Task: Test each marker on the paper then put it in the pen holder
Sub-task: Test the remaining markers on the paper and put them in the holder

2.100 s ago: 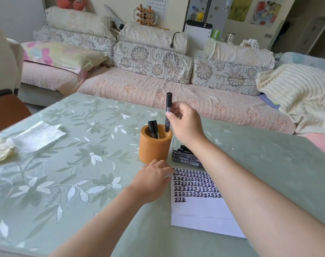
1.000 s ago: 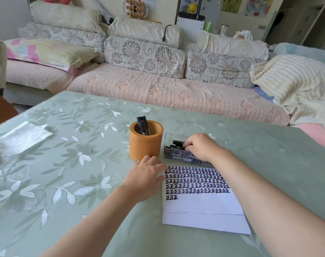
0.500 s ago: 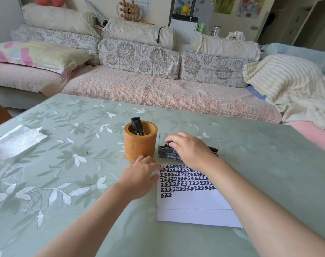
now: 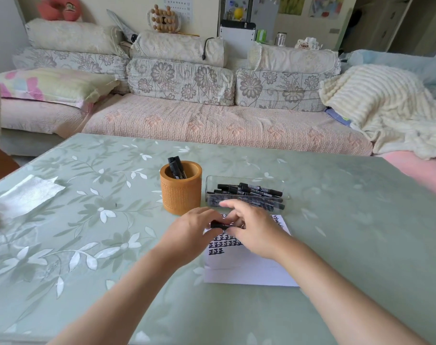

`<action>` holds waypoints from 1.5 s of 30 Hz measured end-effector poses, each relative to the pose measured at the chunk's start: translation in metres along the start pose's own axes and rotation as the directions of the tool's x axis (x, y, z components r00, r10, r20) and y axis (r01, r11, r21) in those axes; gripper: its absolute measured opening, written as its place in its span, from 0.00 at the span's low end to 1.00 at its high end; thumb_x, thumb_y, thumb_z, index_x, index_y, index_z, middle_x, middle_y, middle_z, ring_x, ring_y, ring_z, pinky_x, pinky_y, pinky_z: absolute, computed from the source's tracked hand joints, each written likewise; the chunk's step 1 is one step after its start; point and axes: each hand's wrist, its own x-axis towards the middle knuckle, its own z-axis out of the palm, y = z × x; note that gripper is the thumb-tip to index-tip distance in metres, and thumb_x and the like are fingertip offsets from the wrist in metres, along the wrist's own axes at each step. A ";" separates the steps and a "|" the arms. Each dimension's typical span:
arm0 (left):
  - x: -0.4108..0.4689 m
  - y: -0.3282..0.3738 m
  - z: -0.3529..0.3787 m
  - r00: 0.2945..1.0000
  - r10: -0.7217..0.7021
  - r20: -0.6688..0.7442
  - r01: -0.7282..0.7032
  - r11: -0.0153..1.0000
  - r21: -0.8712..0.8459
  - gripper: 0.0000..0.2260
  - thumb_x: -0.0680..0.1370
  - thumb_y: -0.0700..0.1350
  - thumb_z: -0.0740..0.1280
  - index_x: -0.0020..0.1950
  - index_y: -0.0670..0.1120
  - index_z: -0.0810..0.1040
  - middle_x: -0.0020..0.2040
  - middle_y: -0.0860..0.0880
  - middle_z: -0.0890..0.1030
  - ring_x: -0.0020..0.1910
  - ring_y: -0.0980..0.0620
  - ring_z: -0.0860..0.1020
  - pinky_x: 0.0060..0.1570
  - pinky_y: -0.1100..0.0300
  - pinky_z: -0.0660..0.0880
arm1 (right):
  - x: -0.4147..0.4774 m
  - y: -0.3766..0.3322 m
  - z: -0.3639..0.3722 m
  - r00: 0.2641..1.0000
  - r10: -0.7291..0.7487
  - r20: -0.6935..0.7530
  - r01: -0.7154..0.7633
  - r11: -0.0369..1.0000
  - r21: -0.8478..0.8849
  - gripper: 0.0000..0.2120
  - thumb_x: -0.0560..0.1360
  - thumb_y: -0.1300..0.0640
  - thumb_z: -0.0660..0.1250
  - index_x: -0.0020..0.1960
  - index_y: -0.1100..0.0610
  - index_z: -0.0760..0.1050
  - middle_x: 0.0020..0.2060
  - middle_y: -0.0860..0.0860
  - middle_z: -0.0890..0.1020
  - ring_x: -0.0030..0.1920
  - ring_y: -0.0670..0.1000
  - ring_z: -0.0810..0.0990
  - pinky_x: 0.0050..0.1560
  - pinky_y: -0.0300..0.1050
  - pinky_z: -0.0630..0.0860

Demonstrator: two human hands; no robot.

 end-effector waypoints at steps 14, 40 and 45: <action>-0.005 -0.017 -0.021 0.988 -0.141 -0.069 0.142 0.990 0.019 0.04 0.79 0.50 0.66 0.50 0.53 0.80 0.42 0.63 0.76 0.45 0.63 0.75 0.39 0.67 0.72 | -0.006 0.007 -0.006 0.985 0.157 -0.073 -0.120 0.923 0.366 0.09 0.73 0.64 0.71 0.46 0.52 0.77 0.36 0.48 0.82 0.26 0.49 0.78 0.27 0.40 0.72; -0.004 0.002 -0.006 0.995 0.097 -0.014 -0.095 0.987 0.131 0.08 0.77 0.47 0.68 0.56 0.52 0.79 0.46 0.56 0.78 0.46 0.55 0.74 0.43 0.61 0.73 | -0.007 0.007 -0.006 0.989 0.017 0.146 0.019 0.970 -0.242 0.11 0.82 0.44 0.56 0.54 0.46 0.75 0.34 0.47 0.77 0.41 0.51 0.76 0.42 0.48 0.71; -0.002 -0.004 -0.005 0.991 0.129 0.042 -0.134 0.979 0.151 0.05 0.77 0.47 0.69 0.51 0.51 0.81 0.41 0.55 0.77 0.42 0.54 0.74 0.39 0.61 0.71 | -0.008 0.013 -0.005 0.986 0.001 0.169 0.047 0.959 -0.279 0.12 0.81 0.45 0.58 0.49 0.51 0.75 0.36 0.48 0.78 0.41 0.53 0.76 0.43 0.50 0.73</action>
